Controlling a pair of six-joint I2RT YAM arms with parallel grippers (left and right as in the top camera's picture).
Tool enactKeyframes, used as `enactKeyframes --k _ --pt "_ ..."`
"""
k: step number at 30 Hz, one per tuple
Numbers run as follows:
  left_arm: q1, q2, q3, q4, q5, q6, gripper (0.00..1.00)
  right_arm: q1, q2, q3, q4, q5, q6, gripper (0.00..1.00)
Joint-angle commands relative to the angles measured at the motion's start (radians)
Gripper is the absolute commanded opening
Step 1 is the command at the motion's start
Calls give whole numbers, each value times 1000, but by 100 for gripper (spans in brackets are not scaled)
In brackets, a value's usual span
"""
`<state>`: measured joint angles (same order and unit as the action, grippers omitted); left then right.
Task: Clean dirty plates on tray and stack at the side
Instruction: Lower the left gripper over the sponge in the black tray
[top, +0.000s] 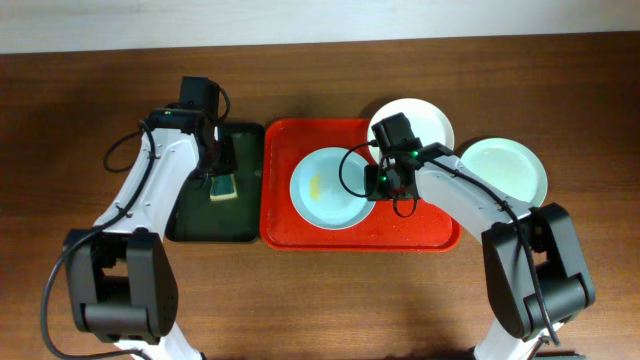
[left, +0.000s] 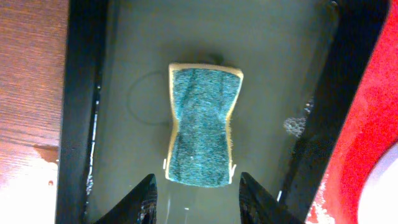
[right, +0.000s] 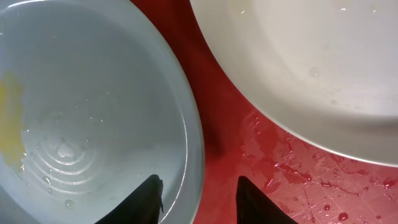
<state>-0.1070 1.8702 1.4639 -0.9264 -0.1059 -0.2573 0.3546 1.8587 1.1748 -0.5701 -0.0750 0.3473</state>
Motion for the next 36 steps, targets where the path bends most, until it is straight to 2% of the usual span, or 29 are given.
enactKeyframes --k 1,4,9,12,16,24,30,36 --pt "-2 16 -5 14 -33 63 35 5 -5 -8 3 13 0 40" --pt "-2 16 -5 17 -29 76 33 5 -5 -8 3 13 0 40" --pt "-2 17 -5 17 -30 76 39 5 -5 -9 2 13 0 40" --pt "-2 17 -5 15 -29 76 36 5 -5 -9 1 13 0 39" --pt "-2 17 -5 9 -30 76 33 5 -5 -9 -1 13 1 27" --pt "-2 17 -5 6 -30 76 33 5 -4 -9 -1 13 0 27" --pt "-2 17 -5 5 -30 76 32 5 10 -9 2 13 1 10" --pt "-2 17 -6 1 -30 76 32 4 12 -9 3 16 9 9"
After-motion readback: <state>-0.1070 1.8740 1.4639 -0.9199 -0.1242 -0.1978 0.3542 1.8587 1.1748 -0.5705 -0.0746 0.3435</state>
